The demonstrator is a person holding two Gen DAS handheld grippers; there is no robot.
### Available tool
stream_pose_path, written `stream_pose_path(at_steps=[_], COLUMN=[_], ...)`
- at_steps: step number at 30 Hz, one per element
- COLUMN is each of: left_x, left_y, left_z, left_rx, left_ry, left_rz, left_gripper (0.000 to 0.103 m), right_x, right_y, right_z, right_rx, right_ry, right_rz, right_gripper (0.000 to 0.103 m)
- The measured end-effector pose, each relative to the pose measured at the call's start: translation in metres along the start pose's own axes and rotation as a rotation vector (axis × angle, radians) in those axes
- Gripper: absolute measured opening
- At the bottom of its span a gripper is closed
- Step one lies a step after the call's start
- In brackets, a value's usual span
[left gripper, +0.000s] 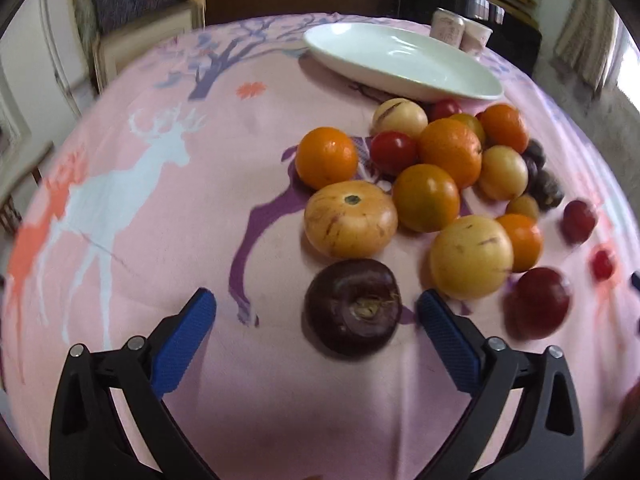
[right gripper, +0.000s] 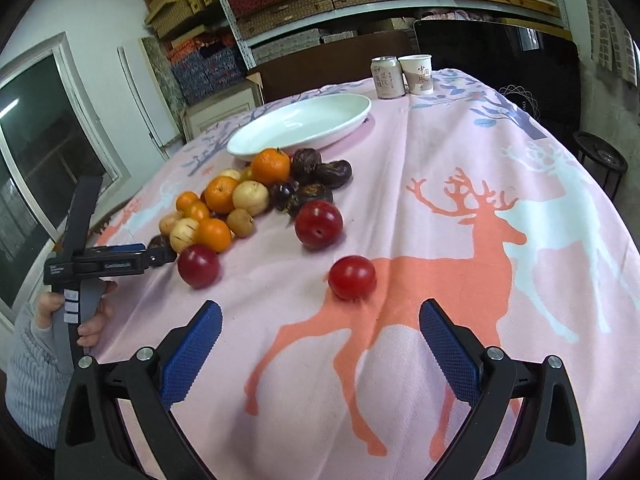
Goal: Organize fruits
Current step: 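Grasp a dark purple fruit with the left gripper while the right gripper grasps a small red tomato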
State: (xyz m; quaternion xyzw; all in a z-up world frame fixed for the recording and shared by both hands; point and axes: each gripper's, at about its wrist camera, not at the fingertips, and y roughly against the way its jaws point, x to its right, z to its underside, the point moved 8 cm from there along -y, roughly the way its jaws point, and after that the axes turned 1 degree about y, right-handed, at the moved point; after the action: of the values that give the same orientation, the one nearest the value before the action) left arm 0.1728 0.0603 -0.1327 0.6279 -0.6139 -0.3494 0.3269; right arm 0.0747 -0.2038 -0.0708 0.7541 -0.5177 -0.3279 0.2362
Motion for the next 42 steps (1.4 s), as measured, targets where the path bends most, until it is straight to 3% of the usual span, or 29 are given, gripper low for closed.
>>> stream_pose_path(at_steps=[10, 12, 14, 15, 16, 20, 23, 29, 33, 37, 42], left_x=[-0.001, 0.004, 0.009, 0.013, 0.018, 0.017, 0.014, 0.015, 0.012, 0.010, 0.011], left_y=[-0.001, 0.006, 0.012, 0.012, 0.012, 0.014, 0.019, 0.029, 0.033, 0.033, 0.031], left_z=[-0.004, -0.004, -0.004, -0.003, -0.003, -0.004, -0.003, -0.003, -0.002, -0.002, -0.001], left_rx=[-0.010, 0.027, 0.054, 0.053, 0.054, 0.063, 0.083, 0.126, 0.131, 0.134, 0.126], left_ry=[0.007, -0.032, -0.071, -0.092, -0.110, -0.083, -0.040, -0.024, -0.001, 0.007, 0.006], left_rz=[0.018, 0.032, 0.016, 0.011, 0.028, 0.096, 0.145, 0.159, 0.179, 0.197, 0.211], left_gripper=[0.099, 0.097, 0.084, 0.067, 0.060, 0.041, 0.041, 0.041, 0.041, 0.041, 0.041], right_x=[0.001, 0.001, 0.002, 0.003, 0.003, 0.003, 0.001, -0.006, -0.007, -0.001, 0.005], right_y=[-0.006, -0.006, -0.005, -0.005, -0.004, 0.000, -0.002, -0.019, -0.035, -0.051, -0.050], right_z=[0.000, 0.003, 0.002, 0.002, 0.002, -0.002, -0.002, -0.010, -0.017, -0.013, -0.014], right_rx=[-0.031, -0.041, -0.044, -0.045, -0.045, -0.031, -0.043, -0.098, -0.139, -0.193, -0.161], right_ry=[-0.028, -0.023, -0.013, -0.012, -0.013, -0.016, 0.019, 0.137, 0.182, 0.165, 0.159], right_rz=[-0.002, 0.004, 0.020, 0.025, 0.027, 0.023, 0.042, 0.111, 0.128, 0.118, 0.138], right_gripper=[0.100, 0.100, 0.100, 0.100, 0.100, 0.100, 0.100, 0.099, 0.083, 0.049, 0.031])
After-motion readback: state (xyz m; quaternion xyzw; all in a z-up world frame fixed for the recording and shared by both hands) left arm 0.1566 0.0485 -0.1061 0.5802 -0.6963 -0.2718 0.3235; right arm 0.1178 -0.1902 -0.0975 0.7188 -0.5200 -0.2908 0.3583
